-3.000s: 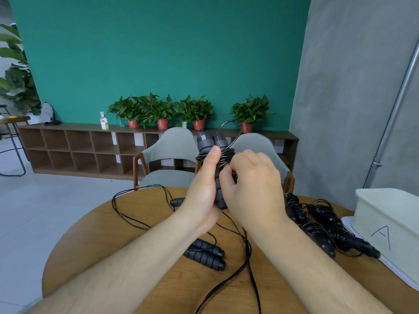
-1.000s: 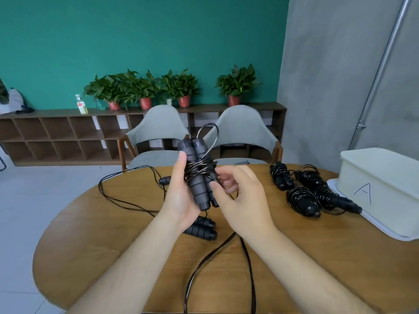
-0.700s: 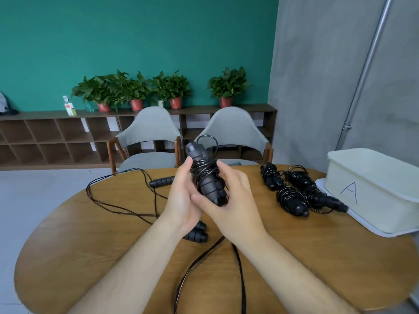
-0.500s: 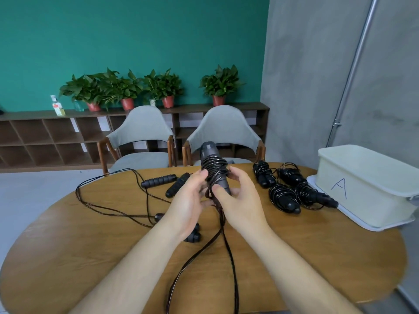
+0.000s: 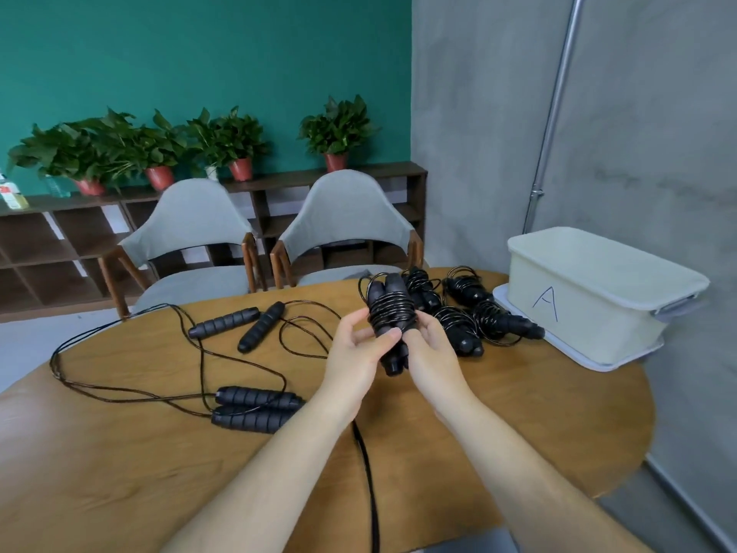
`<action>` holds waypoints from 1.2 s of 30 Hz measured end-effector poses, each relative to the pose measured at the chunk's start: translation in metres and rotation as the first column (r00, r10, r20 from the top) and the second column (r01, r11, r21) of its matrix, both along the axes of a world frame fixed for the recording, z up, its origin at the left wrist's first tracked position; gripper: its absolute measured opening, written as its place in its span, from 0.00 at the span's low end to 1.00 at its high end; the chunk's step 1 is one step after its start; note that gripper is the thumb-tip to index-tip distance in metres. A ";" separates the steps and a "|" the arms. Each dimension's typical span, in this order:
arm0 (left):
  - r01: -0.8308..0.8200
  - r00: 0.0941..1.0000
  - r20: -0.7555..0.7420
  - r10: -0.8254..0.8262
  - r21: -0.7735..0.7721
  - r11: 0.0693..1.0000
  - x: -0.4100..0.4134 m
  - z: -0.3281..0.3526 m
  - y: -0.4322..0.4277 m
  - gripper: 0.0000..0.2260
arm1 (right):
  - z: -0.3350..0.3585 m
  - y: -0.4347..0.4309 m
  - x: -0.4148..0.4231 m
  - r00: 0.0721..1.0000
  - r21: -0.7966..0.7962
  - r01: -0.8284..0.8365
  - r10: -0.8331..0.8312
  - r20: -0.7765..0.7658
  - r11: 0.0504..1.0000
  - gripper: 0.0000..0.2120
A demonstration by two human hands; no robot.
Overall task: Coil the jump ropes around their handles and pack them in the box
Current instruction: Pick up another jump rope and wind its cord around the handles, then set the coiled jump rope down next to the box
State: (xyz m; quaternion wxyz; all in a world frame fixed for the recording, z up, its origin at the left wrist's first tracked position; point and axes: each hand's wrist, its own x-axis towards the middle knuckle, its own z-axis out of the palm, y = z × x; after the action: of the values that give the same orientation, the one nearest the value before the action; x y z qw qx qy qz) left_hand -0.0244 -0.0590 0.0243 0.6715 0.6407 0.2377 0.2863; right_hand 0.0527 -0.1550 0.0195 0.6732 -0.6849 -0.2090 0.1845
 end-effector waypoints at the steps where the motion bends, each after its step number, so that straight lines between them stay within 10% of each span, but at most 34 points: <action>1: -0.016 1.000 -0.018 0.016 -0.004 1.000 0.009 -0.007 0.000 0.27 | -0.003 0.000 0.006 1.000 -0.029 0.004 -0.004 0.014 1.000 0.17; 8: -0.107 0.988 -0.108 0.108 0.018 0.994 0.067 -0.061 0.009 0.28 | -0.040 0.019 0.047 0.990 -0.214 0.060 -0.031 0.139 0.975 0.22; 18: 0.131 0.940 -0.338 0.037 0.461 0.878 0.086 -0.103 0.030 0.31 | -0.089 0.022 0.072 0.932 -0.326 0.137 -0.010 0.362 0.936 0.25; 36: 0.141 0.920 -0.381 0.091 0.539 0.830 0.087 -0.104 0.025 0.26 | -0.110 0.029 0.075 0.558 -0.283 0.411 0.006 0.830 0.867 0.21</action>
State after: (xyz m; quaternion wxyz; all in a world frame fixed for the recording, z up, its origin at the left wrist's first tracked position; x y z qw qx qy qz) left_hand 0.0623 -0.0342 -0.0796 0.3984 0.8551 0.2646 0.2004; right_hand 0.1274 -0.1260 -0.0909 0.3438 -0.8468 -0.3607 -0.1861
